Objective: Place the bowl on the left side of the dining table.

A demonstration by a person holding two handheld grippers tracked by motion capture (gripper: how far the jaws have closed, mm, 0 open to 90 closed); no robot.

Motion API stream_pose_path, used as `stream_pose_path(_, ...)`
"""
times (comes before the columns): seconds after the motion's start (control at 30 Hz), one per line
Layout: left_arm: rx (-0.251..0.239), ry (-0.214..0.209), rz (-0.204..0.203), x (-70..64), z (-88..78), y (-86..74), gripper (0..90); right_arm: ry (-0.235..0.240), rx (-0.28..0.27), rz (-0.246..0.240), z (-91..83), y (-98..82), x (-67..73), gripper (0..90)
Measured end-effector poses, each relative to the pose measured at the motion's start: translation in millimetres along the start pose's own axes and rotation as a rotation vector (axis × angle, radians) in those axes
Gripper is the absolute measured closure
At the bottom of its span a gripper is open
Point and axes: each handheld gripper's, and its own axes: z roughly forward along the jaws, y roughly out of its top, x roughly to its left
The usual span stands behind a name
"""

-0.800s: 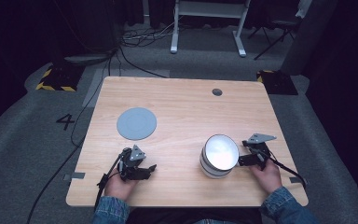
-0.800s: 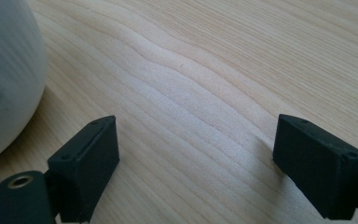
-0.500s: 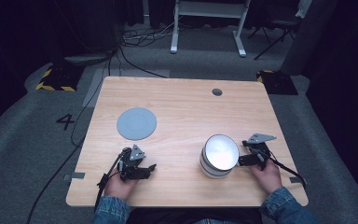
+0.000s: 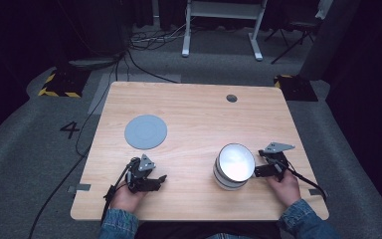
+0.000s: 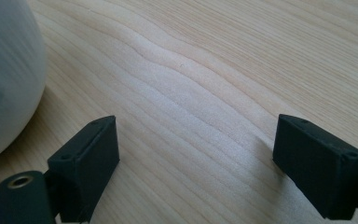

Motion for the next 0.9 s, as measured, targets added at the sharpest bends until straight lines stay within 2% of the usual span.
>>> stream_pose_path(0.2, 0.006, 0.004, 0.010, 1.1, -0.4, 0.6, 31.3, 0.000, 0.000, 0.000, 0.0, 0.0, 0.0, 14.5)
stream_pose_path(0.27, 0.019, 0.026, -0.002, 0.8, -1.1, 2.7, 31.4, 0.000, 0.000, 0.000, 0.0, 0.0, 0.0, 14.5)
stream_pose_path(0.37, 0.062, 0.029, -0.037, -0.4, -3.0, 7.4, 34.0, 0.000, 0.000, 0.000, 0.0, 0.0, 0.0, 14.5)
stream_pose_path(0.5, 0.060, -0.030, -0.085, 1.2, -8.6, 14.7, 35.3, 0.000, 0.000, 0.000, 0.0, 0.0, -0.1, 14.5)
stream_pose_path(0.57, 0.034, -0.041, -0.094, 0.0, -15.0, 19.3, 35.4, 0.000, 0.000, 0.000, 0.0, 0.0, 0.0, 14.5)
stream_pose_path(0.63, 0.028, -0.034, -0.094, 0.1, -18.9, 21.8, 35.5, 0.000, 0.000, 0.000, 0.0, 0.0, 0.0, 14.5)
stream_pose_path(0.7, 0.006, -0.063, -0.104, -0.3, -28.7, 28.4, 35.6, 0.000, 0.000, 0.000, 0.0, 0.0, 0.0, 14.5)
stream_pose_path(0.77, 0.005, -0.076, -0.101, -0.6, -31.5, 30.4, 35.9, 0.000, 0.000, 0.000, 0.0, 0.0, 0.0, 14.5)
stream_pose_path(0.8, 0.004, -0.096, -0.106, -1.1, -36.4, 34.1, 36.1, 0.000, 0.000, 0.000, 0.0, 0.0, 0.0, 14.5)
stream_pose_path(0.9, -0.001, -0.108, -0.117, -0.7, -43.7, 39.4, 36.1, 0.000, 0.000, 0.000, 0.0, 0.0, 0.1, 14.4)
